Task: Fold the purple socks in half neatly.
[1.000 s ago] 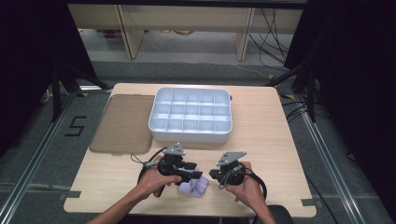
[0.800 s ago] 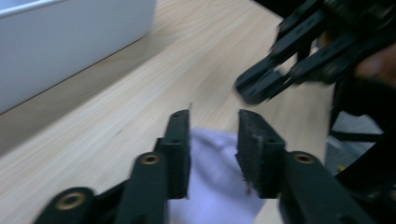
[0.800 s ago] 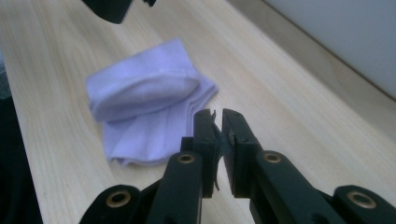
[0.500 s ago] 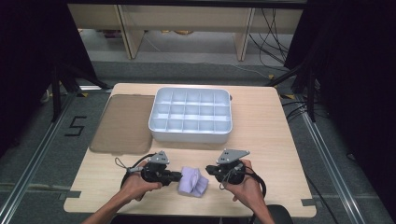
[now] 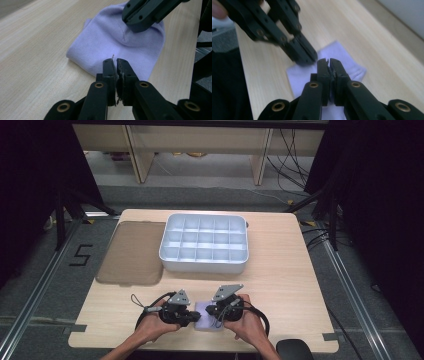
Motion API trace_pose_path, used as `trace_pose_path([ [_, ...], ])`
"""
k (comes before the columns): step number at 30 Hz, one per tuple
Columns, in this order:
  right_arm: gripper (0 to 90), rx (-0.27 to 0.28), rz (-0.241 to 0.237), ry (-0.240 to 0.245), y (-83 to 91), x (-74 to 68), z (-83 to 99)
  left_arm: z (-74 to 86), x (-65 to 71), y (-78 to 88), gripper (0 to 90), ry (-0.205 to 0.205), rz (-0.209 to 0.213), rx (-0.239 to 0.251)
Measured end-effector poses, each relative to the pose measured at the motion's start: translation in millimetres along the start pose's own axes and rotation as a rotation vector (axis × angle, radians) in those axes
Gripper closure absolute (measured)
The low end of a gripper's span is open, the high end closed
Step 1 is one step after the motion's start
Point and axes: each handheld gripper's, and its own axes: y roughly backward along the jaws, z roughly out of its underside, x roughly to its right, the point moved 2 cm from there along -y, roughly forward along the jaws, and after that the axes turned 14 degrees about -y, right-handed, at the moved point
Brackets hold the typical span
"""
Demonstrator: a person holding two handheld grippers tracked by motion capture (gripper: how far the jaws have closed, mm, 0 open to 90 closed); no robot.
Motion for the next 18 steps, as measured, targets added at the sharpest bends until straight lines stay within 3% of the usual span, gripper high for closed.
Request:
trace_pose_path([
  [2,87.7,-0.036,0.038,0.002,0.9,5.0,6.0,0.2,-0.9,0.5,84.3,-0.012,-0.007,-0.008],
  [3,87.7,-0.065,0.050,-0.013,3.4,7.6,9.6,-0.3,1.0,-0.4,84.3,0.004,-0.005,0.006],
  [6,87.7,-0.071,0.069,-0.045,6.2,16.4,17.6,-1.2,0.0,-0.5,84.3,-0.030,-0.012,-0.004],
  [7,87.7,-0.074,0.062,-0.051,5.4,18.0,18.7,-1.3,0.0,-0.3,84.3,-0.033,-0.016,-0.009],
  [8,87.7,-0.081,0.059,-0.046,5.6,18.1,19.1,-1.4,2.1,-0.9,84.3,-0.008,-0.014,-0.002],
  [10,87.7,-0.092,0.070,-0.044,4.5,17.6,19.9,-1.8,2.2,0.0,83.6,-0.019,-0.030,-0.006],
  [12,87.7,-0.095,0.071,-0.043,2.5,16.5,20.3,-4.8,0.5,5.5,82.1,-0.060,-0.071,-0.008],
  [14,86.8,-0.084,0.072,-0.041,3.4,15.1,19.5,-9.3,3.8,9.9,82.0,-0.024,-0.067,0.040],
  [16,86.4,-0.074,0.063,-0.036,6.9,13.7,17.8,-11.9,8.4,12.5,82.1,-0.061,-0.062,0.035],
  [17,86.4,-0.050,0.070,-0.022,6.6,12.2,16.7,-12.6,14.4,9.9,81.9,-0.049,-0.045,0.043],
  [18,86.3,-0.048,0.053,-0.011,8.9,9.7,16.0,-12.9,18.7,7.4,81.6,-0.070,-0.034,0.037],
])
